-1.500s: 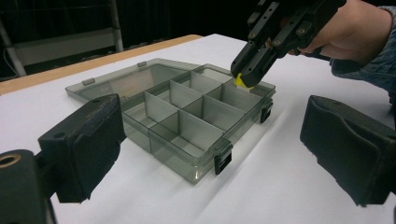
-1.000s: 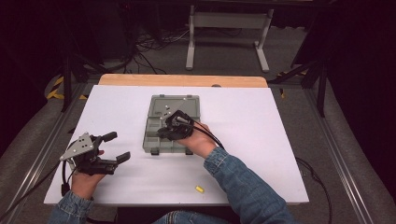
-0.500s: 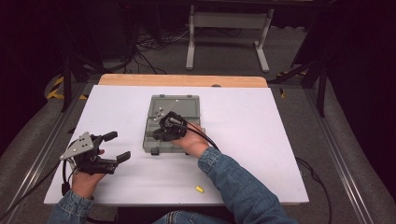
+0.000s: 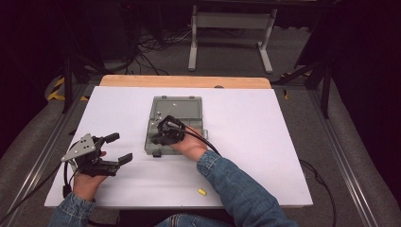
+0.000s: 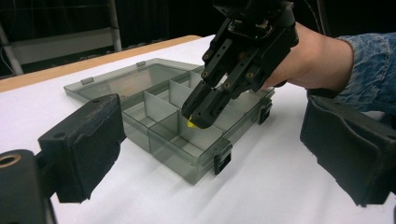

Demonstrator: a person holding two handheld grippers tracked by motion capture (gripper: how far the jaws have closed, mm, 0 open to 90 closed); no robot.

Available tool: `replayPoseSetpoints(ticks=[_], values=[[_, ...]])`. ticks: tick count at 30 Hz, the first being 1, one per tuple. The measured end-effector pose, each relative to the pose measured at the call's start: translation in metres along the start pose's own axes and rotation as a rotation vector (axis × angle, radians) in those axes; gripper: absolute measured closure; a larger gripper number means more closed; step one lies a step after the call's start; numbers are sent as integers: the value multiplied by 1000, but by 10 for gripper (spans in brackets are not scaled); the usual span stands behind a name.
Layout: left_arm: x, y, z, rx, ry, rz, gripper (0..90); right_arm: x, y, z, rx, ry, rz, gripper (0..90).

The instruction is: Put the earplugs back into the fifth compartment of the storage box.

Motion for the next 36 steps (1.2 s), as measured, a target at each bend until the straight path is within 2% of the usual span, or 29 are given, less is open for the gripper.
replayPoseSetpoints(ticks=[18,21,25,26,33,36], values=[[0,1,0,-1,5,-3,70,1,8,-2,-16,2,-25,778],[0,1,0,0,4,-4,70,2,8,-1,-14,4,-25,724],[0,1,0,-1,5,-4,70,2,4,1,-12,18,-2,605],[0,1,0,-1,4,-1,70,2,4,1,-12,18,-2,605],[0,1,0,-2,4,-4,70,3,-9,1,-38,34,27,361],[0,1,0,-3,4,-4,70,3,-17,-2,-34,33,41,302]])
Point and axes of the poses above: each handheld gripper's, and its own axes: y roughly forward along the jaws, x roughly out of its underside, z roughly to its right, the point moved 2 cm from there along y, roughly forward along the jaws, and after that the axes turned 12 degrees about -z, right-handed, at the moved point
